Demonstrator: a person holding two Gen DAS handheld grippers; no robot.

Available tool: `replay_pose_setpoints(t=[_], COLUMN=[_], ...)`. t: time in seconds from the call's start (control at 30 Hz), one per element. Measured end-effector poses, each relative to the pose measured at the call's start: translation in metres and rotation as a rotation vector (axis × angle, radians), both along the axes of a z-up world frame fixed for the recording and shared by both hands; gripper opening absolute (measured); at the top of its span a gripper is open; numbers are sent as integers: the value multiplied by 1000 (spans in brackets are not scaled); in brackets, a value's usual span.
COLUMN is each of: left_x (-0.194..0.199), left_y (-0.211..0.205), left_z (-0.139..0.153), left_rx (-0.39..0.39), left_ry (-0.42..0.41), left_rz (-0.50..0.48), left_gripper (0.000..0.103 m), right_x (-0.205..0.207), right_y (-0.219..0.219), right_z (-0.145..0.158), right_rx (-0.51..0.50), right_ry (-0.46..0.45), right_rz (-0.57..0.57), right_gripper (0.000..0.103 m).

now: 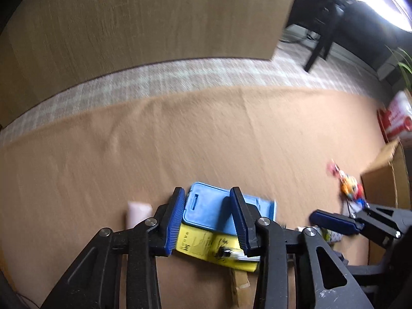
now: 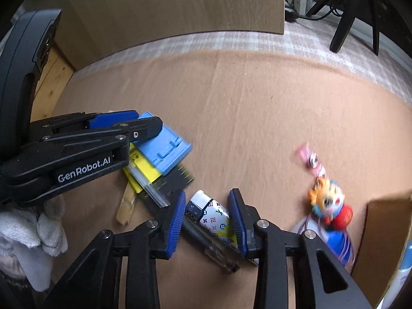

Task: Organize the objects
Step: 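Reach both tools to the pen and patterned lighter on the table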

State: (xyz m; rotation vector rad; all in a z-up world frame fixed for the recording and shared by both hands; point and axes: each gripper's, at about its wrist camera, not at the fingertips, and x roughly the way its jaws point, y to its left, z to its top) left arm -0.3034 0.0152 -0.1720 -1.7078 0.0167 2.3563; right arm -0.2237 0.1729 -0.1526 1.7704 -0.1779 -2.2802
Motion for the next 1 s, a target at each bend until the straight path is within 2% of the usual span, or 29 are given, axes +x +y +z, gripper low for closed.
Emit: replay_pose_setpoints(t=[0.33, 0.47, 0.6, 0.77, 0.87, 1.0], left_x=[80, 120, 150, 177, 192, 204], left_y=[-4, -13, -12, -13, -26, -51], left_z=[6, 8, 10, 11, 19, 28], left_rx=[18, 44, 46, 59, 21, 77], left_ry=[21, 23, 35, 24, 54, 80], left_rz=[-44, -30, -37, -50, 4, 86], left_gripper=[39, 34, 34, 34, 34, 34], right_x=[76, 103, 115, 129, 136, 145], right_y=[4, 15, 27, 39, 43, 41], right_z=[5, 5, 3, 6, 8, 19], right_rx=[-12, -31, -59, -37, -31, -60], right_ry=[20, 31, 15, 8, 10, 49], right_rz=[47, 23, 1, -8, -27, -22], right_gripper=[32, 25, 22, 22, 22, 22])
